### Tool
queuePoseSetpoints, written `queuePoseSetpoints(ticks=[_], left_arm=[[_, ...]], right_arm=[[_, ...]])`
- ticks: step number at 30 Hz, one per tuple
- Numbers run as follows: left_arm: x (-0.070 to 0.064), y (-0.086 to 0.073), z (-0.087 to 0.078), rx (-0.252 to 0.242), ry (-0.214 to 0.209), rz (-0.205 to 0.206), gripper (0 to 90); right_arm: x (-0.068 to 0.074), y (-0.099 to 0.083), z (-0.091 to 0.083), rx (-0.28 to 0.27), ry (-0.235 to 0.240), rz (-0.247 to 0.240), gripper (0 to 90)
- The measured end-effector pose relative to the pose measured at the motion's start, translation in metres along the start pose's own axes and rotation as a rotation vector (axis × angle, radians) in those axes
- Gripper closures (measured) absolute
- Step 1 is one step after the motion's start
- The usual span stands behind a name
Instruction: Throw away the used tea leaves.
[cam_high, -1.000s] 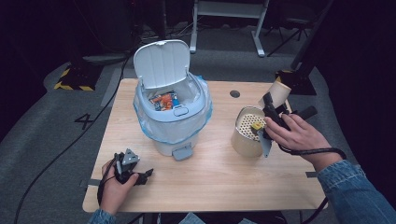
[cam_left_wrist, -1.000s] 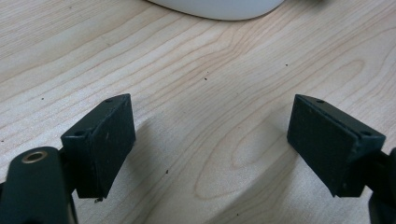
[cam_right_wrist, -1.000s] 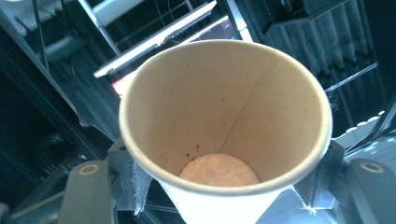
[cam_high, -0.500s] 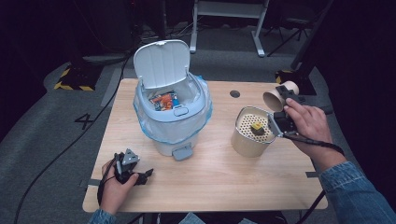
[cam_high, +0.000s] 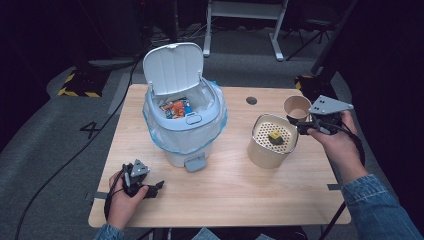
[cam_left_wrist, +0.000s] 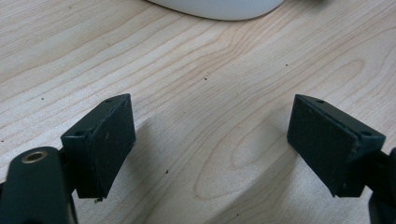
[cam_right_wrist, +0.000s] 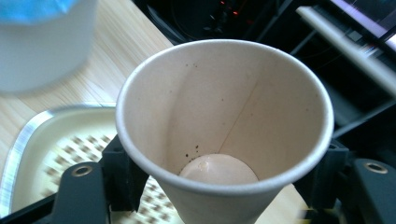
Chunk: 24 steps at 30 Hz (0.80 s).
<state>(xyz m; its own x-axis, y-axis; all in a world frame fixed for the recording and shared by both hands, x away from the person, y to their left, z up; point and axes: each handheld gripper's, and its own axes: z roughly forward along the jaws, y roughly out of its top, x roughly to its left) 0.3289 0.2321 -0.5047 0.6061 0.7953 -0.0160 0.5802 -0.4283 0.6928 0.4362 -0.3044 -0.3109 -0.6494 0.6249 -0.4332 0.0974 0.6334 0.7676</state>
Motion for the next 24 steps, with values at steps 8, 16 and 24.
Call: queuePoseSetpoints(ticks=[8,16,24], left_arm=[[0.0,0.0,0.0,0.0,0.0,0.0,15.5],[0.0,0.0,0.0,0.002,0.0,0.003,15.5],[0.001,-0.001,-0.001,0.003,-0.002,0.005,15.5]], right_arm=[[-0.009,-0.011,0.003,-0.059,0.194,0.322,30.0],[-0.008,-0.013,0.005,-0.086,0.269,0.396,29.9],[-0.007,-0.011,0.006,-0.077,0.254,0.375,29.7]])
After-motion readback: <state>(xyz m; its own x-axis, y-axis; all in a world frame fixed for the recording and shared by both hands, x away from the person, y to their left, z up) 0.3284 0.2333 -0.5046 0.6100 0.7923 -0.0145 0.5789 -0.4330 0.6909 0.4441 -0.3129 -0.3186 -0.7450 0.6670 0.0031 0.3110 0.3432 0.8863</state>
